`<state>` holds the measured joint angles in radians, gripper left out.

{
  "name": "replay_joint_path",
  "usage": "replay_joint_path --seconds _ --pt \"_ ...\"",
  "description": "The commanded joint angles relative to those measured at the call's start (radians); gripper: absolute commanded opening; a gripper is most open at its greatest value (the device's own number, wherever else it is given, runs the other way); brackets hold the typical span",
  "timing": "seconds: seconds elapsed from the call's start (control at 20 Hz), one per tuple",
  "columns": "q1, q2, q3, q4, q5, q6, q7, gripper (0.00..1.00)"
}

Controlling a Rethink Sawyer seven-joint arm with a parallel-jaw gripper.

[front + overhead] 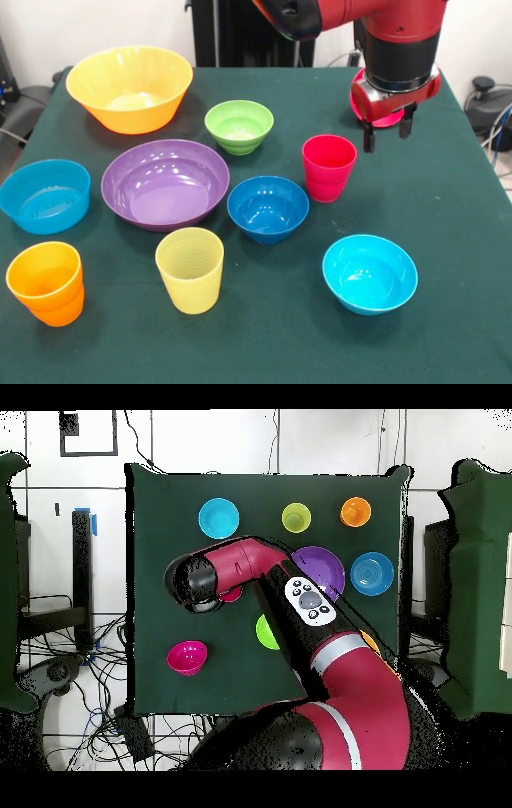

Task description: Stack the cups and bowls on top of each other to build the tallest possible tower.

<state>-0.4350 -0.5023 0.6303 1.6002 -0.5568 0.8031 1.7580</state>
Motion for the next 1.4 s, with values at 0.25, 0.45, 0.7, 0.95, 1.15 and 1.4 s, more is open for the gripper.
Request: replay_joint_path --seconds 0.25,0.45,0.7,0.95,1.15,1.4 --pt "-0.034 0.002 0.015 0.005 -0.034 0.076 -0.187 1.00" --pt "-0.023 -0.020 0.017 -0.032 -0.042 0.119 -0.214 1.00" --pt "-0.024 -0.025 0.027 -0.048 -0.036 0.154 -0.234 1.00" --pt "-0.028 -0.006 0.030 -0.081 -0.043 0.174 -0.259 1.00" --pt "-0.033 0.017 0.034 -0.105 -0.055 0.172 -0.273 1.00" --pt "-0.034 0.057 0.035 -0.137 -0.069 0.168 -0.290 1.00"
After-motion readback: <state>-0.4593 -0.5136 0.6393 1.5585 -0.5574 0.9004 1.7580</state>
